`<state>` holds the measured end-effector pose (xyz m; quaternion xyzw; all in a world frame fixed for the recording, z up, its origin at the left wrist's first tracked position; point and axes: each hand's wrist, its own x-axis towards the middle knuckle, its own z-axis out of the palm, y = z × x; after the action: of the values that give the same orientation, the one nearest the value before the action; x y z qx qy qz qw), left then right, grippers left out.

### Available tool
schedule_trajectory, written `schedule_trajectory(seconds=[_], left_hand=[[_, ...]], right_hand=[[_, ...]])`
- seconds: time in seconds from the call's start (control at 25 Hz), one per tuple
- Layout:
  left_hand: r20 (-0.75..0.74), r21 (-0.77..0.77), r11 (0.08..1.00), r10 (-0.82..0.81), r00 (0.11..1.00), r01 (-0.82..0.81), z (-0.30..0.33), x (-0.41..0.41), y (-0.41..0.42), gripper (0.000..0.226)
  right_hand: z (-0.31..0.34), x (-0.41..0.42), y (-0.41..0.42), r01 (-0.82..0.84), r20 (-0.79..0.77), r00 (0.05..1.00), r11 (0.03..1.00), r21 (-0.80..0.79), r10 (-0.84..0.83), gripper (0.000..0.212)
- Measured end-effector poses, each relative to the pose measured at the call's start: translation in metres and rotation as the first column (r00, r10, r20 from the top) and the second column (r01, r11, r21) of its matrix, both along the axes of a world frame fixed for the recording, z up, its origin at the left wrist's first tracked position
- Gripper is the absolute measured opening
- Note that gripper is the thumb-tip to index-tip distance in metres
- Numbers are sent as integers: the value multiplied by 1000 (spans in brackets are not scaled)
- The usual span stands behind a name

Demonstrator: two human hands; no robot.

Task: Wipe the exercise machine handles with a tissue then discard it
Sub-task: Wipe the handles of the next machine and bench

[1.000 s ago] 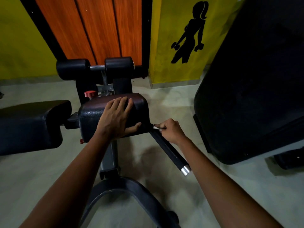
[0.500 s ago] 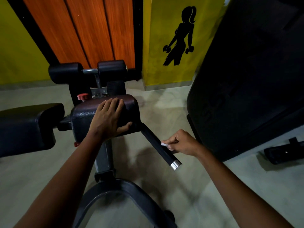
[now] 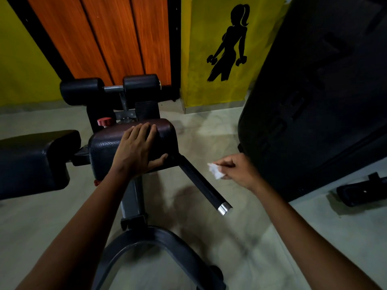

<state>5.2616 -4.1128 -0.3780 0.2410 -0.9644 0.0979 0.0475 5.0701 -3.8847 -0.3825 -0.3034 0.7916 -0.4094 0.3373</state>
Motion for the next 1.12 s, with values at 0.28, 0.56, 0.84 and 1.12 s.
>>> schedule_trajectory(seconds=[0.28, 0.56, 0.84, 1.12], left_hand=[[-39, -22, 999, -41, 998, 40, -5, 0, -4, 87], [-59, 47, 992, -110, 992, 113, -5, 7, -8, 87], [-61, 22, 977, -210, 976, 211, -8, 11, -20, 85], [-71, 8, 975, -220, 973, 222, -10, 12, -20, 85]], right_hand=[[-26, 74, -72, -186, -697, 705, 983, -3, 131, 15], [-48, 110, -78, 7, -862, 495, 992, 126, 106, 24], [-52, 126, -79, 78, -928, 309, 966, 245, 210, 42], [-59, 131, -60, 121, -948, 243, 964, 238, 204, 37]])
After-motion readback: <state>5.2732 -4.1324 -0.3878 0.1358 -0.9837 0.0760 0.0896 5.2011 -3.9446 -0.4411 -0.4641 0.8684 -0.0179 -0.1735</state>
